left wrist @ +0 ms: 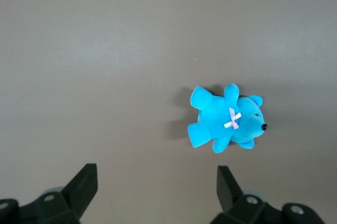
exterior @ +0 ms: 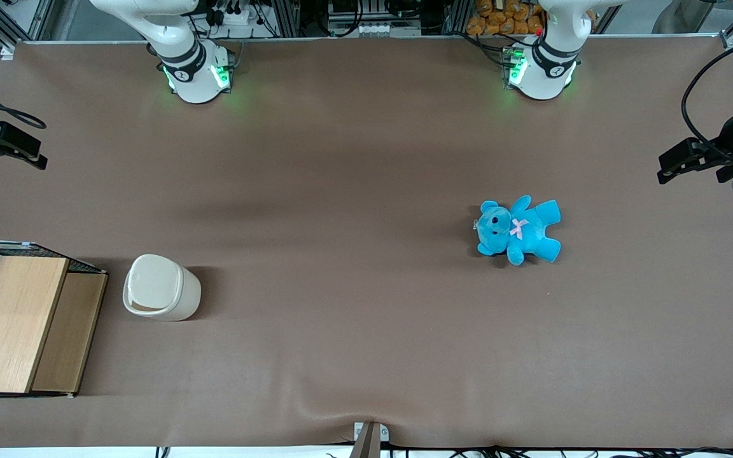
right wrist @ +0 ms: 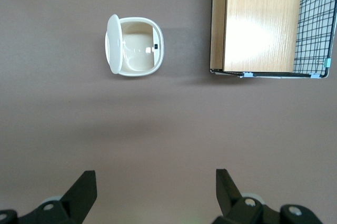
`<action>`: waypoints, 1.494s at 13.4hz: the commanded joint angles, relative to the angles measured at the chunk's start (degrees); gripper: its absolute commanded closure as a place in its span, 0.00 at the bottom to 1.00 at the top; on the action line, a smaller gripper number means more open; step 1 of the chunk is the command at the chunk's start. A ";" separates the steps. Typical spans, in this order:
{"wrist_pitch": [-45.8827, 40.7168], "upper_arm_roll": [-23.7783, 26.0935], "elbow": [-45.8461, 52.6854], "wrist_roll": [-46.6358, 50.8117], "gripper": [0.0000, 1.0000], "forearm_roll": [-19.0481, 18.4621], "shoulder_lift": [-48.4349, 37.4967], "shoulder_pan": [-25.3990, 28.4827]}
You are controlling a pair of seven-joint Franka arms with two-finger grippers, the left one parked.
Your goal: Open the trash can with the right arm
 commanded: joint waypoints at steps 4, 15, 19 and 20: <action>-0.01 -0.10 -0.42 -0.36 0.00 -0.56 -0.85 0.12; -0.18 -0.19 0.55 0.17 0.00 -0.20 -0.15 -0.14; -0.27 -0.19 0.55 0.26 0.00 0.06 -0.15 -0.14; -0.27 -0.19 0.55 0.26 0.00 0.15 -0.15 -0.14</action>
